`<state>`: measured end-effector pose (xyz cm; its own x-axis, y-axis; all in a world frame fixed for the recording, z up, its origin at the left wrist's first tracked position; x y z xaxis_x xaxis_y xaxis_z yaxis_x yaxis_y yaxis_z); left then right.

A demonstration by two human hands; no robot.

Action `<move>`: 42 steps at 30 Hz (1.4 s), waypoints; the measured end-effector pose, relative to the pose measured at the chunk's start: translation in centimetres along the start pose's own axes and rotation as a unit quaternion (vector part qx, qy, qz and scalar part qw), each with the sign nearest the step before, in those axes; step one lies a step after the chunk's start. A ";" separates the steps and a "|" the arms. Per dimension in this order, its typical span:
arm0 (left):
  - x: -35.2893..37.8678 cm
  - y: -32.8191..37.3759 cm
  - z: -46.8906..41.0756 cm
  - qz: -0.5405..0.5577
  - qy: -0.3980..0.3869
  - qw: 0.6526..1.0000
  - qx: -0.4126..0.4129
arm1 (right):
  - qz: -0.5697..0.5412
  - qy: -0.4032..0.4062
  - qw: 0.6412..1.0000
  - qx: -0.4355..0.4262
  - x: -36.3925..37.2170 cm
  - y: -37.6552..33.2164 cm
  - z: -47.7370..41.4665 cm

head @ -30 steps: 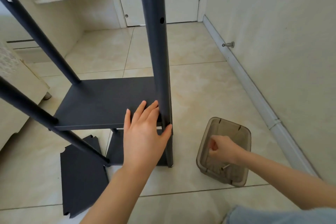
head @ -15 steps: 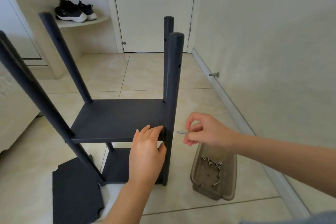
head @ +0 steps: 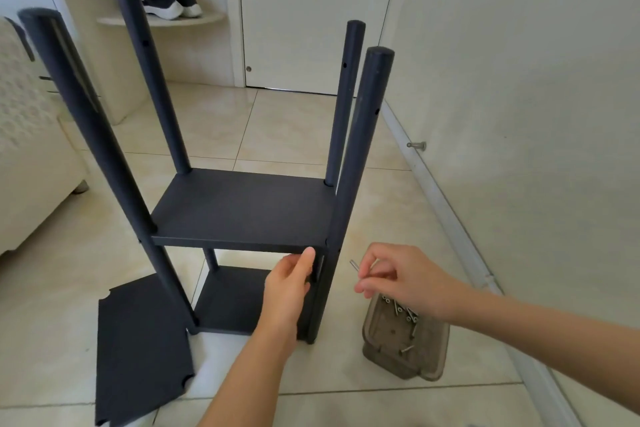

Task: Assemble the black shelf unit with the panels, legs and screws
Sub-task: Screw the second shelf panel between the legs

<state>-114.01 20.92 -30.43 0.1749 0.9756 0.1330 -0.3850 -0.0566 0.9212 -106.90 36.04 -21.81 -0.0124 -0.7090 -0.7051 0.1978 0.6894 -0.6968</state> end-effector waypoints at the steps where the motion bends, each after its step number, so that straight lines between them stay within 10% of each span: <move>1: 0.1 0.0 -0.2 0.006 -0.005 1.000 0.005 | 0.007 -0.003 1.000 -0.005 0.1 0.1 -0.1; 42: 2.0 -1.1 -2.8 0.101 -0.089 0.991 -0.004 | 0.017 -0.002 0.998 -0.054 -1.7 2.0 -3.5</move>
<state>-115.79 23.56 -32.18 0.2507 0.8911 0.3783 -0.4352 -0.2454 0.8663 -109.92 39.09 -22.48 -0.0045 -0.6858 -0.7278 0.0903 0.7245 -0.6833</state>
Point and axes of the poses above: each hand's wrist, its own z-axis away from the middle knuckle, its own x-axis out of the palm, y = z × x, the point moved 5 cm from there along -z, towards the middle knuckle, and after that the axes turned 4 degrees about y, right-handed, at the moved point
